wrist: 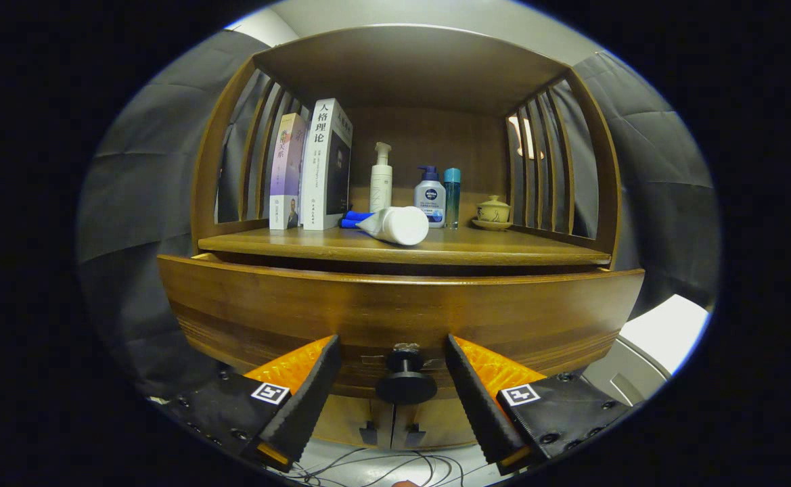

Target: Pull open the drawer, take out the items inside it, and place them on the countertop above the cabinet.

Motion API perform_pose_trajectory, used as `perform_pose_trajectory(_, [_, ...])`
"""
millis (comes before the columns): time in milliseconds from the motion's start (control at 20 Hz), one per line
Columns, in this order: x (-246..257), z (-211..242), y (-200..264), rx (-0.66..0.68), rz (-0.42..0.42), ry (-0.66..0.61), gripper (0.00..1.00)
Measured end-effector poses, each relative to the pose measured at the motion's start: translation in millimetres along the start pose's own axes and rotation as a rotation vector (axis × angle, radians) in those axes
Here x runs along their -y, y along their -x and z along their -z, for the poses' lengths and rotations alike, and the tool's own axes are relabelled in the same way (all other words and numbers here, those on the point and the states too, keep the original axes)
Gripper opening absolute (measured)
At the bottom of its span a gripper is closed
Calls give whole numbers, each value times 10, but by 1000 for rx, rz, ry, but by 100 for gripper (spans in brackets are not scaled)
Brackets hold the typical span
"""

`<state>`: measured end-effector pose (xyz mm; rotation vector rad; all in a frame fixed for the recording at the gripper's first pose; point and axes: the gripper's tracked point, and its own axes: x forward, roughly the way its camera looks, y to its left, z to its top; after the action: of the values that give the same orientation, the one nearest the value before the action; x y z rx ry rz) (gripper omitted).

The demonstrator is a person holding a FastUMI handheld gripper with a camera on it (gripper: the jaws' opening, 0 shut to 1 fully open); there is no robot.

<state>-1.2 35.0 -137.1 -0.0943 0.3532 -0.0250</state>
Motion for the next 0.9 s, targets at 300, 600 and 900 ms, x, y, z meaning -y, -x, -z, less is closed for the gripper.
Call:
perform_pose_trajectory(300, [3,-46,-224,0,3,0,98])
perform_pose_trajectory(600, [9,-78,-405,-1,6,3,98])
perform_pose_trajectory(900, [-14,-82,-445,22,26,14,98])
